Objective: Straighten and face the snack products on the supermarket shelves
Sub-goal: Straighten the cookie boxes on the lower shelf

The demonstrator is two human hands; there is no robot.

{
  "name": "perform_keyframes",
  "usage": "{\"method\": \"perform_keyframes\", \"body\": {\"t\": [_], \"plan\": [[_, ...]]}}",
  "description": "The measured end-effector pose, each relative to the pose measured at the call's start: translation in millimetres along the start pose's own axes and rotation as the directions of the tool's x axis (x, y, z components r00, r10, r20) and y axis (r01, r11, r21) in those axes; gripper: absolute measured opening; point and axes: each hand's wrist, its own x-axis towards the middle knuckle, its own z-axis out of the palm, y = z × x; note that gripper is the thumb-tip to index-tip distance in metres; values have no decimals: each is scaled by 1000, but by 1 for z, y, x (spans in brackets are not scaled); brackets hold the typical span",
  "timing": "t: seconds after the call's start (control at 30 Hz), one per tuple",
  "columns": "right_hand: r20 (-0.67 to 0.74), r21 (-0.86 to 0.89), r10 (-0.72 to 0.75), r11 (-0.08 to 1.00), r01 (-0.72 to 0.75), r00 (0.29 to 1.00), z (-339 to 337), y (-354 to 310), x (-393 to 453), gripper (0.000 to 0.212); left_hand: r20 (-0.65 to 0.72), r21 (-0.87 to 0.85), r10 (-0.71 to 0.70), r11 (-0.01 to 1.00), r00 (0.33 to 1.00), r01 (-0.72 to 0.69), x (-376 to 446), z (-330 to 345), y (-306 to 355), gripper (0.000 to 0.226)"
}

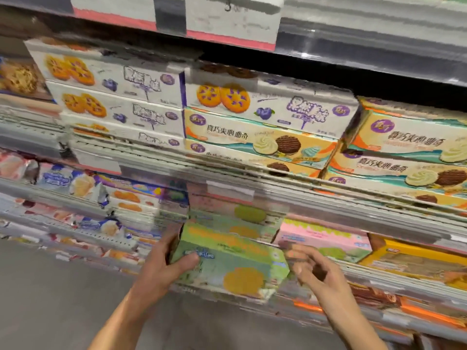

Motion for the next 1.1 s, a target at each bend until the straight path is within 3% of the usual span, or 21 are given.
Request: {"method": "perform_keyframes", "body": {"t": [0.07, 0.13, 0.27, 0.47, 0.73, 0.87, 0.93, 1.03, 1.1], "plan": [[-109, -41, -42, 998, 38, 993, 14, -6, 8, 26, 42, 26, 47, 999, 998, -48, 7, -22, -3, 66], [-210, -98, -100, 992, 80, 973, 26, -13, 12, 28, 71, 25, 100, 994, 992, -102, 14, -38, -5, 77], [-385, -146, -139, 985, 88, 913, 38, -16, 17, 24, 104, 112, 193, 972, 976, -204, 29, -47, -6, 56], [-346, -208, -132, 976, 61, 929, 45, -27, 26, 30, 122, 74, 267, 958, 956, -277, 38, -37, 2, 54], [-277, -226, -152, 970, 90, 949, 68, -24, 23, 36, 149, 106, 261, 955, 954, -278, 38, -28, 7, 61], [-290, -194, -186, 972, 132, 939, 68, -19, 13, 24, 162, 66, 227, 968, 960, -240, 31, -24, 11, 52], [-304, -209, -205, 967, 145, 930, 66, -17, 11, 15, 180, 27, 199, 978, 963, -207, 26, -25, 14, 61], [-286, -165, -207, 972, 165, 936, 65, -17, 10, 22, 169, 3, 136, 990, 976, -138, 20, -29, 12, 82], [-285, -161, -198, 974, 157, 938, 60, -14, 8, 30, 109, -51, 96, 995, 989, -91, 17, -29, 13, 80]]}}
